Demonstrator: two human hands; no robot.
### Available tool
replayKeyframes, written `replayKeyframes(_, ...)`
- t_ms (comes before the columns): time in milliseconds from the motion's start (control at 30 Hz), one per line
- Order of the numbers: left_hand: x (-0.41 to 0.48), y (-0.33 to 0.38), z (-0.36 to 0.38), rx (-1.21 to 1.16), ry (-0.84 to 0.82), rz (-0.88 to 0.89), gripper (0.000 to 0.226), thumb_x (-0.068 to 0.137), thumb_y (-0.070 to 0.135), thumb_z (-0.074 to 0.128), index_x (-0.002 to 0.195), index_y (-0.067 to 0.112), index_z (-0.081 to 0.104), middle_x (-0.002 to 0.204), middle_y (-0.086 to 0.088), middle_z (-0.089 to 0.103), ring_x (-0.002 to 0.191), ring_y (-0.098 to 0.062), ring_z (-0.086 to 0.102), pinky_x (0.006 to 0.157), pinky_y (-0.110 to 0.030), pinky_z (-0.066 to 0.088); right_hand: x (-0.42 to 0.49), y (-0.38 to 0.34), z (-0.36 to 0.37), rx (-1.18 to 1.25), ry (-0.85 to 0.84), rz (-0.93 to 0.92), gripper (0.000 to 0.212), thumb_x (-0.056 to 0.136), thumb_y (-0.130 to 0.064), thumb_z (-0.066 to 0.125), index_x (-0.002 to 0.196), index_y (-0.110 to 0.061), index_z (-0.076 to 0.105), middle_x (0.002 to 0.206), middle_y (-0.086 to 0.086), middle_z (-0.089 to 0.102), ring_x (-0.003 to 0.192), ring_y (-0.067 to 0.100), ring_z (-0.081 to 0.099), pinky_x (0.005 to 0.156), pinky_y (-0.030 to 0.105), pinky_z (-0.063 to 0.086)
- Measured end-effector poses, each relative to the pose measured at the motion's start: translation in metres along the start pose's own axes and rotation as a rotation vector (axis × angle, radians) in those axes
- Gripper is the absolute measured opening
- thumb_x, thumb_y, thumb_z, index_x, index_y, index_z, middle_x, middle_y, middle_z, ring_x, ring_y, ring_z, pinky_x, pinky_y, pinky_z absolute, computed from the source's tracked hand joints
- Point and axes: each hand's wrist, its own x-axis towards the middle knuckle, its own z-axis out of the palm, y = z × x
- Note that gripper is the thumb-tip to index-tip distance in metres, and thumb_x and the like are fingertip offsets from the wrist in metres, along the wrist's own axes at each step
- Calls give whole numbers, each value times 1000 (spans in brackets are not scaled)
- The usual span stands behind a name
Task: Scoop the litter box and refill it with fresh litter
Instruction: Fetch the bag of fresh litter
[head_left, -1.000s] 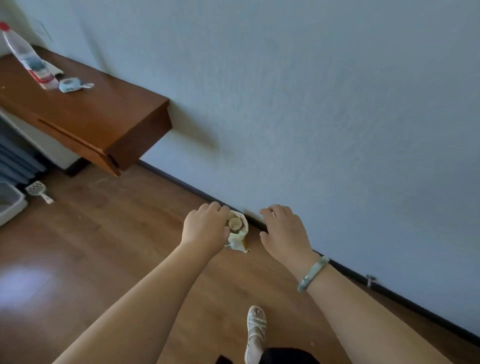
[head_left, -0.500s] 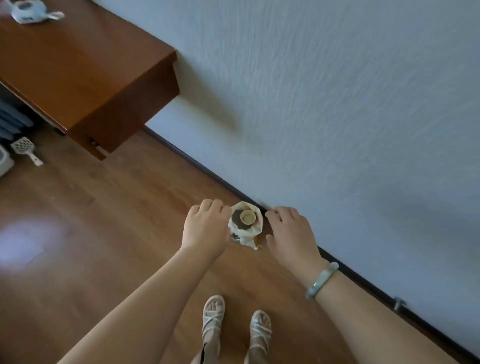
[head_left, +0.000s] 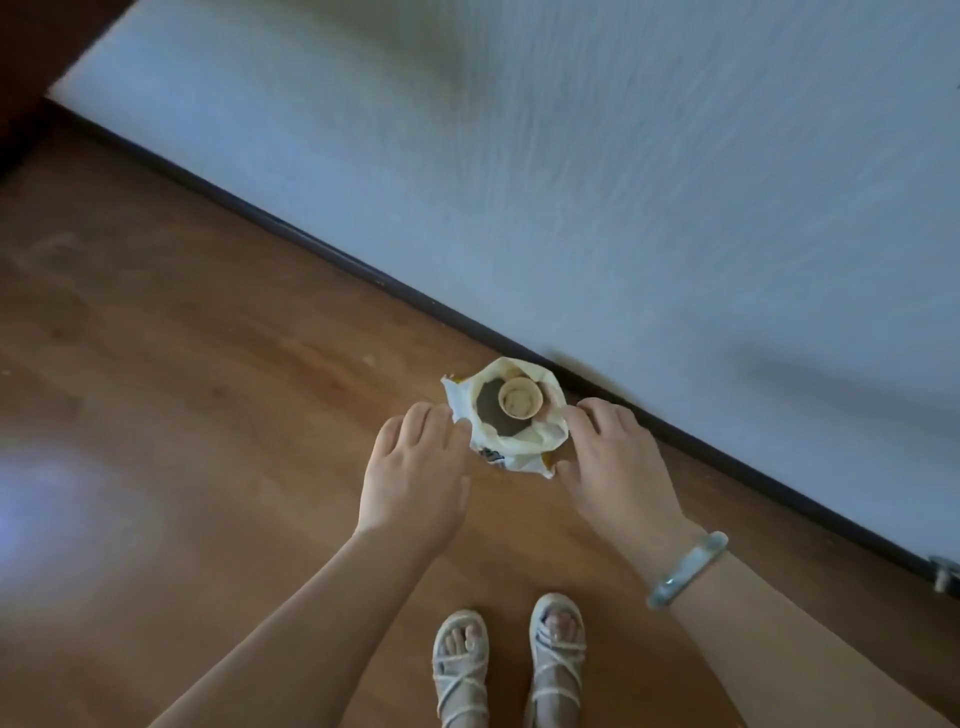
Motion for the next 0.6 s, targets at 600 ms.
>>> replayKeyframes(600, 101, 18, 243, -62, 104, -71, 39, 74, 44, 68, 104, 18, 66, 122, -9, 58, 119, -27, 51, 97, -44, 44, 90, 77, 232, 130, 59, 99, 38, 80, -30, 69, 116, -20, 61, 130, 8, 52, 115, 35, 49, 86, 46, 46)
